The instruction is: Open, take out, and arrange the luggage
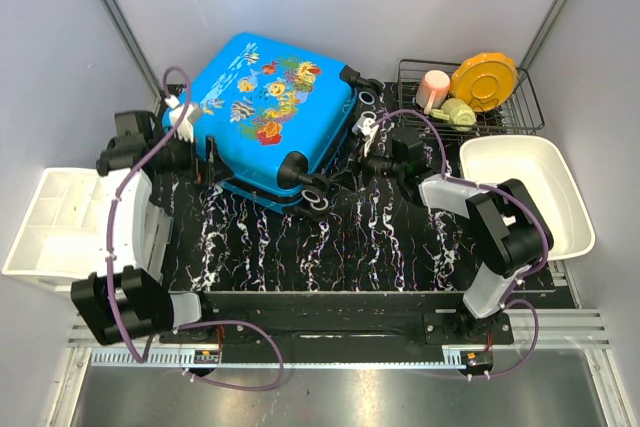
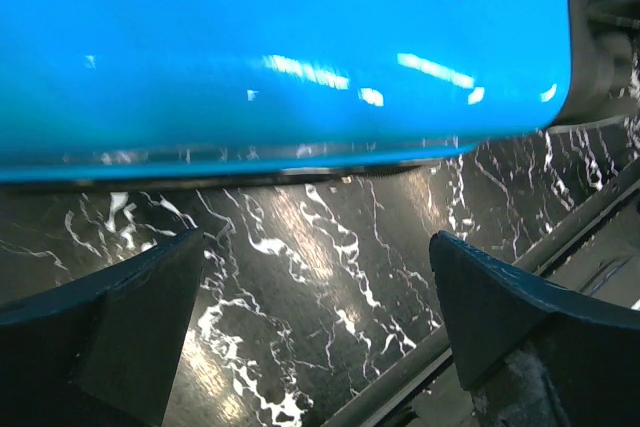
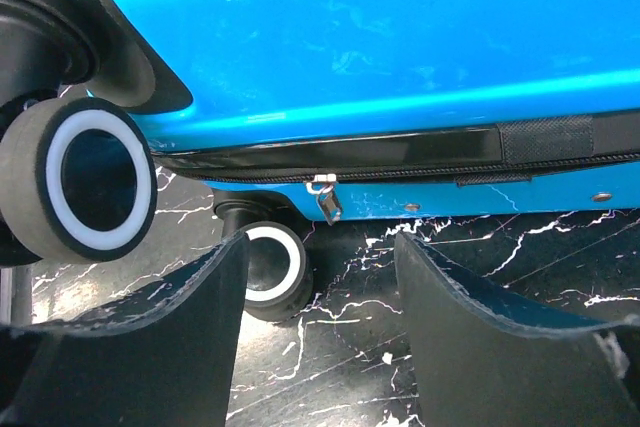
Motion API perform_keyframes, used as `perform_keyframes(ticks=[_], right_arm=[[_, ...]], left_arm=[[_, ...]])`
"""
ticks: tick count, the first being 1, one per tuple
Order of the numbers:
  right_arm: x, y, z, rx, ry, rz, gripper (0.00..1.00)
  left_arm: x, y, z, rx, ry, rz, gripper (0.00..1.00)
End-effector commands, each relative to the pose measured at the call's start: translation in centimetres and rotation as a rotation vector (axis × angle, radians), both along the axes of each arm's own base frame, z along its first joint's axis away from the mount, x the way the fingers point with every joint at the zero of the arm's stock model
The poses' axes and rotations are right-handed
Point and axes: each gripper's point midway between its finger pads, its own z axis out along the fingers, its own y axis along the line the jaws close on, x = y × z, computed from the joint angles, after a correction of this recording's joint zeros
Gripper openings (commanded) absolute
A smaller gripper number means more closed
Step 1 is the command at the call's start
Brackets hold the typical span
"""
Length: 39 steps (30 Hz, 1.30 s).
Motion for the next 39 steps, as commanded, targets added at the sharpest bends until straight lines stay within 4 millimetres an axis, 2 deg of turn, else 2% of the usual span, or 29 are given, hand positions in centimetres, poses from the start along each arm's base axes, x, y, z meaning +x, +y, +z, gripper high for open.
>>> perform_keyframes(ticks=[1,3,5,6,8,12,17,18,21,26,29,31,32,33,34,37,38,39], right_arm=[[-0.1,-0.2,2.8,0.011,-0.102,0.007,0.7],[-1.2,-1.1,2.8,-0.014,-0.089,0.007,0.72],[-2.2,-2.0,2.3,-0.039,-0.088,0.01,0.74],[-2.3,-2.2,2.2,-0.051,-0.105,0.011,0.76],[-2.2,-2.3,1.7,-0.052,-0.106,0.008,0.77],[-0.9,-0.9,1.7,0.004,-0.128,0.021,0.75],[1.1,1.4,1.0,0.058,-0.2,0.038,0.75],[1.3,2.0,0.7,0.073,-0.204,0.04,0.75],[1.4,3.4,0.6,0.099,-0.224,0.051,0.74],[1.3,5.2,0.8,0.13,-0.259,0.051,0.7],[1.4,5.8,0.9,0.14,-0.266,0.044,0.63],[1.6,5.8,0.9,0.139,-0.273,0.029,0.54],[1.6,5.8,0.9,0.14,-0.276,0.028,0.49],[1.6,5.7,0.8,0.138,-0.275,0.024,0.43],[1.5,5.6,0.5,0.133,-0.271,0.024,0.27],[1.2,5.0,0.1,0.116,-0.286,0.015,0.06],[1.3,4.8,0.3,0.114,-0.298,0.008,0.0],[1.4,4.6,0.2,0.107,-0.3,-0.002,0.0]], left_arm=[[-1.9,-1.0,-1.0,0.025,-0.149,-0.07,0.99],[-2.5,-1.2,-2.9,0.023,-0.154,-0.078,0.99],[-2.8,-1.3,-3.3,0.02,-0.159,-0.06,0.99],[-2.8,-1.4,-4.0,0.015,-0.155,-0.059,0.99],[-2.9,-1.8,-3.9,-0.01,-0.161,-0.053,0.99],[-2.8,-3.2,-3.1,-0.024,-0.195,-0.083,0.99],[-2.2,-3.0,-2.3,-0.021,-0.195,-0.061,0.99],[-1.7,-2.9,-1.4,-0.021,-0.212,-0.055,0.99],[-1.2,-2.9,-0.5,-0.024,-0.224,-0.044,0.99],[-0.7,-2.6,0.1,-0.014,-0.225,-0.03,0.99],[-0.5,-2.7,0.8,0.0,-0.244,-0.049,0.99],[-0.3,-2.8,1.2,0.045,-0.264,-0.083,0.99],[-0.5,-3.4,1.3,0.065,-0.27,-0.119,0.99],[-0.4,-3.7,1.9,0.107,-0.289,-0.164,0.99],[-0.4,-4.0,2.0,0.14,-0.297,-0.192,0.99],[-1.6,-6.6,3.6,0.216,-0.36,-0.426,0.99],[-3.0,-8.0,4.4,0.231,-0.367,-0.523,0.99],[-2.9,-8.6,4.1,0.285,-0.412,-0.63,0.99]])
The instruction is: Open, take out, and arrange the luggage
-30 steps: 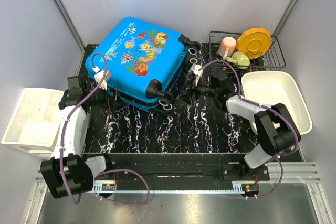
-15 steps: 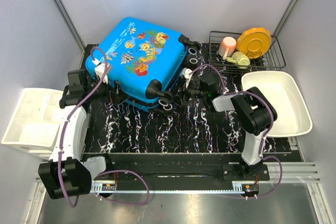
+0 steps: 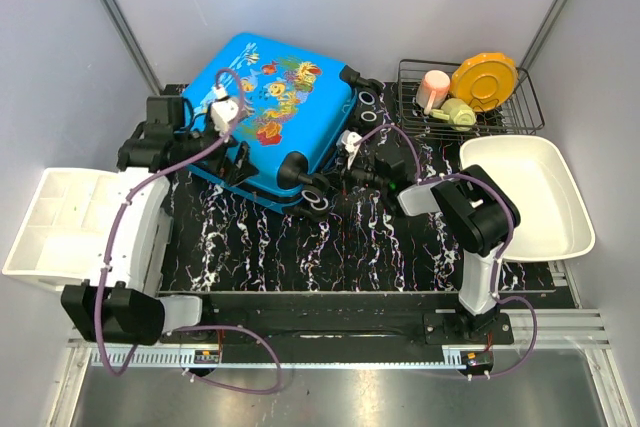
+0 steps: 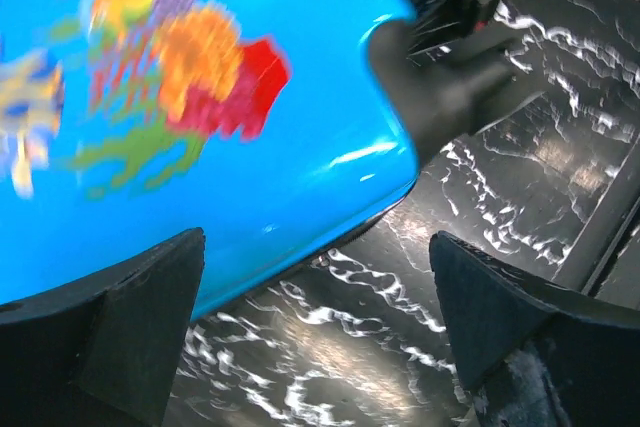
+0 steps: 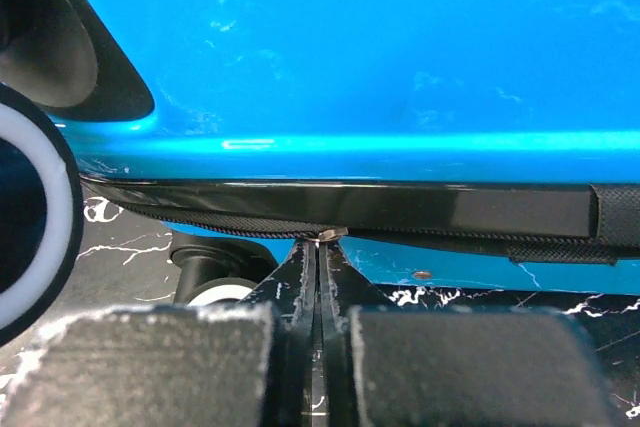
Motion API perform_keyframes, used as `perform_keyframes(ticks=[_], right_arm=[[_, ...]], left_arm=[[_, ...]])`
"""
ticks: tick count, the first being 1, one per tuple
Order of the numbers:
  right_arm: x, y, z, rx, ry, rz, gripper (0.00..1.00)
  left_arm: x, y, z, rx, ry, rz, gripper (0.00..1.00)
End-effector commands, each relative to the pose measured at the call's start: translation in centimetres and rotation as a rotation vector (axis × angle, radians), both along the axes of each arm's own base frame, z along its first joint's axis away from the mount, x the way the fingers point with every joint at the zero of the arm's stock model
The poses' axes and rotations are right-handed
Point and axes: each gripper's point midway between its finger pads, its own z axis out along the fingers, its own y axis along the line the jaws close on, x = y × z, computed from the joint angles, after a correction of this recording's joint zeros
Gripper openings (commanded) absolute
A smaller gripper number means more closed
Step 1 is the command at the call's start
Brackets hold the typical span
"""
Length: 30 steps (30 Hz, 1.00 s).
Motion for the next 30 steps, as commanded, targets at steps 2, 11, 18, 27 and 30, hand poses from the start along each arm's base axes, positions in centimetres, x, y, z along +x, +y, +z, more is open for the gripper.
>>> perform_keyframes(ticks=[2,11,18,27,30], right_arm=[[1.0,-0.4,3.3,0.05,-0.136,-0.041,0.0],[1.6,-0.9,3.7,0.068,-0.047,-0.077,0.0],[1.5,-1.1,3.7,0.07,-0.028,-0.092,0.0],[1.7,-1.3,4.2,0.08,-0.026,-0.111,0.0],[1.8,-1.5,4.0,0.073,-0.03,-0.126,0.0]], left_arm=[[-3.0,-4.6,1.9,0.249,-0.192,-0.466,0.99],[-3.3,-10.5,-1.3,0.538,-0.353,-0.866,0.99],[-2.3,-15.0,-2.8,0.56,-0.401,-0.986,0.99],[-0.8,-16.4,-6.4,0.615,-0.374,-1.042,0.93],[-0.4,-16.7,-6.9,0.623,-0.365,-1.031,0.73]])
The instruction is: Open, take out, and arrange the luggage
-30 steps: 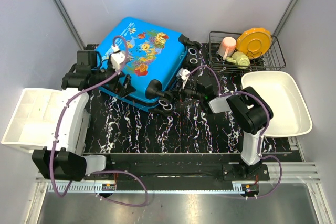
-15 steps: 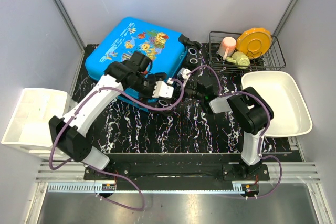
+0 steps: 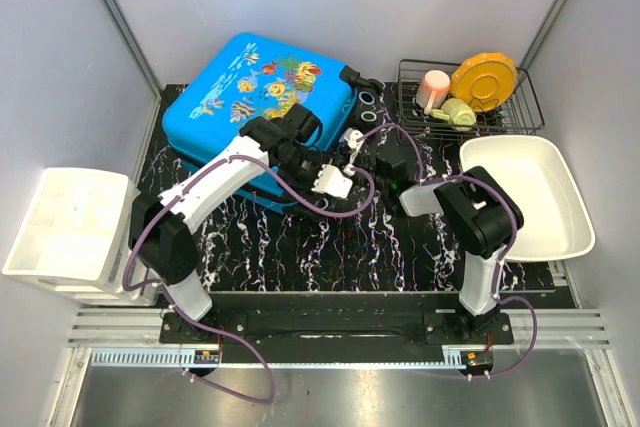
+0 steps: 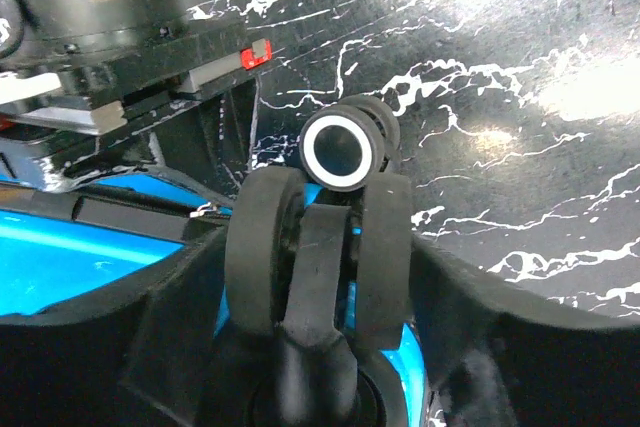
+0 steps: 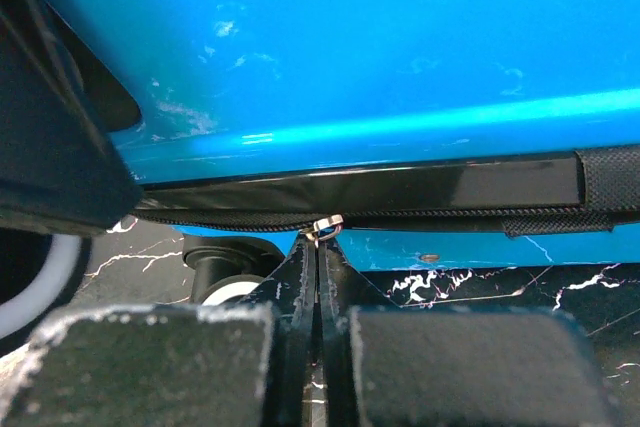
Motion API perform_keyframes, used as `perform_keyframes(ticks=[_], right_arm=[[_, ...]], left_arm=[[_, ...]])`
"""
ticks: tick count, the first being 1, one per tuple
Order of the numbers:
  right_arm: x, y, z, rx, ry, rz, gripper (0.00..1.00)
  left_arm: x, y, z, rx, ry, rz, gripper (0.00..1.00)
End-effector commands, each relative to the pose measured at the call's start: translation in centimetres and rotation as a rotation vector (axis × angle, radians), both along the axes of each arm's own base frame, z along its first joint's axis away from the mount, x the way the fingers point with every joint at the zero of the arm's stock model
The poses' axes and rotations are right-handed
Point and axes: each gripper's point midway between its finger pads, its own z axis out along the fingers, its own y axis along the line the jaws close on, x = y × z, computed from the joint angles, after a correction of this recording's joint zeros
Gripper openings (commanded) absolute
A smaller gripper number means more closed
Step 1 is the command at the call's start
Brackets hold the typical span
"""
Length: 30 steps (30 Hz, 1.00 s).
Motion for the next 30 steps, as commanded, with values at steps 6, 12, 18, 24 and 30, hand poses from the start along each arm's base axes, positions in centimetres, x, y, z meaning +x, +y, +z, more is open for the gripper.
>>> perform_keyframes(ticks=[6,12,18,24,30], right_arm=[[3.4,-2.7,3.9,-0.016,-0.196,-0.206,0.0],[5.6,-6.4,4.5,-0.07,-0.262,-0.334,0.0],[9.2,-10.3,4.3,-0.153,-0.34,-0.469,0.0],[13.5,-13.9,5.0,-0.192,-0.423,-0.608,0.0],[17.4,-18.1,5.7,-0.196,-0.482,-0.678,0.0]], left_arm=[[-0.3,1.0,0.5,0.045,-0.03,-0.038,0.26],[-4.4,4.9,-0.6,0.148,0.069,-0.069,0.0],[-6.3,7.4,-0.7,0.173,0.12,-0.052,0.0],[-6.7,9.1,-0.5,0.178,0.141,-0.027,0.0],[-7.5,10.4,-0.8,0.198,0.159,-0.022,0.0]])
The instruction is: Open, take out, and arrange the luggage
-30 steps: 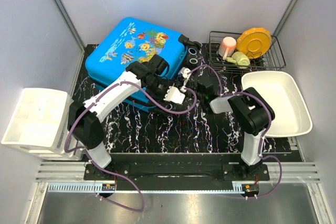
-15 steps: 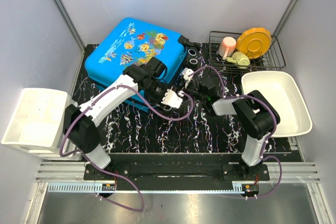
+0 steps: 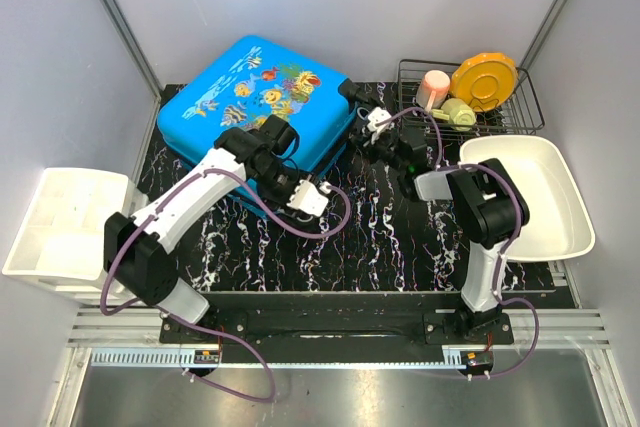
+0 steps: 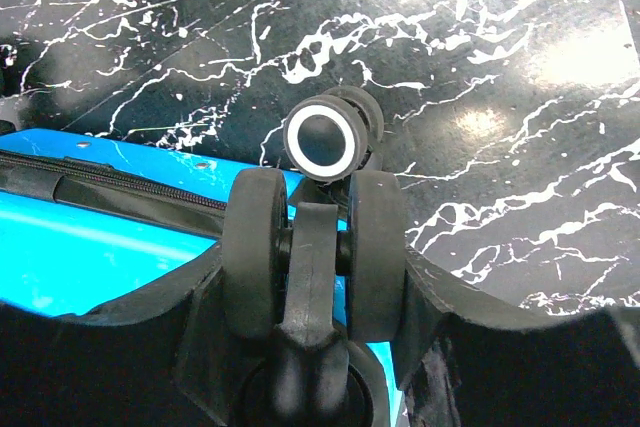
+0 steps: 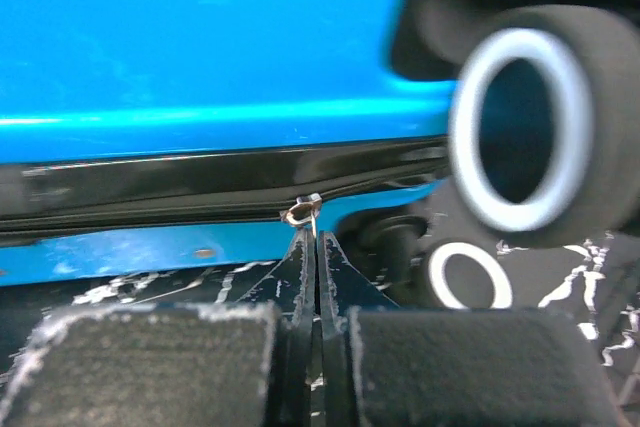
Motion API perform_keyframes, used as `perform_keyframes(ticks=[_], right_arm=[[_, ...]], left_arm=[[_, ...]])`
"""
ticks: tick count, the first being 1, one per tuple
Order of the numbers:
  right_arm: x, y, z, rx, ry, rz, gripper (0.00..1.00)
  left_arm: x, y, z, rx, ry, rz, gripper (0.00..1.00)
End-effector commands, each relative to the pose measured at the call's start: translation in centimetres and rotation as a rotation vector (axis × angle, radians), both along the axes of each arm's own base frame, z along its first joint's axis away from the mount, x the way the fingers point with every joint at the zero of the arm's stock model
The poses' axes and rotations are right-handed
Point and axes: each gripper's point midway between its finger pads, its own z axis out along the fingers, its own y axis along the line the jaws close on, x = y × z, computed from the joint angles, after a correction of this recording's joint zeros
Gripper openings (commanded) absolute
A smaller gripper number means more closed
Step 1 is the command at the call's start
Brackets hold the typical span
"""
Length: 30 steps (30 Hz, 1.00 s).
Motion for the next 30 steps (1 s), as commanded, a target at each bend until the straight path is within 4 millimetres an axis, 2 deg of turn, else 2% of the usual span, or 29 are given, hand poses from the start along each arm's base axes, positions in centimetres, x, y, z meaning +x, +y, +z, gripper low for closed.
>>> perform_keyframes(ticks=[1,2,9,20,24,26,27,28,29,30], right_arm=[[7.8,-9.6,4.9,-0.003,-0.211,-0.315,0.0],[8.4,-10.7,4.5,0.003,-0.209,-0.328,0.0],[10.2,-11.6,5.5,0.066,-0.24,-0.238,0.0],[10.3,-8.3,4.5,0.054,-0.255,0.04,0.0],[10.7,-7.3,4.5,0.06,-0.256,0.11,0.0],[11.8,-7.3,4.9,0.065,-0.267,0.111,0.0],[12.5,-7.3,6.2,0.068,-0.298,0.11,0.0],[13.1,-7.3,5.5,0.068,-0.289,0.11,0.0],[13.4,-7.3,5.7,0.073,-0.295,0.115,0.0],[13.9,-7.1,6.9,0.075,-0.326,0.136,0.0]], left_arm=[[-4.3,6.0,-0.3,0.161,0.131,0.041,0.0],[-4.6,6.5,-0.4,0.17,0.139,0.044,0.0],[-5.6,8.9,-0.9,0.217,0.172,0.032,0.0],[-8.6,14.1,-2.8,0.359,0.156,-0.09,0.0],[-8.6,14.0,-2.7,0.351,0.153,-0.084,0.0],[-8.4,14.1,-2.6,0.352,0.151,-0.074,0.0],[-8.4,14.3,-2.7,0.36,0.146,-0.081,0.0],[-8.6,14.6,-3.0,0.368,0.154,-0.087,0.0],[-8.6,14.7,-3.1,0.37,0.145,-0.09,0.0],[-8.5,14.7,-3.2,0.372,0.135,-0.095,0.0]])
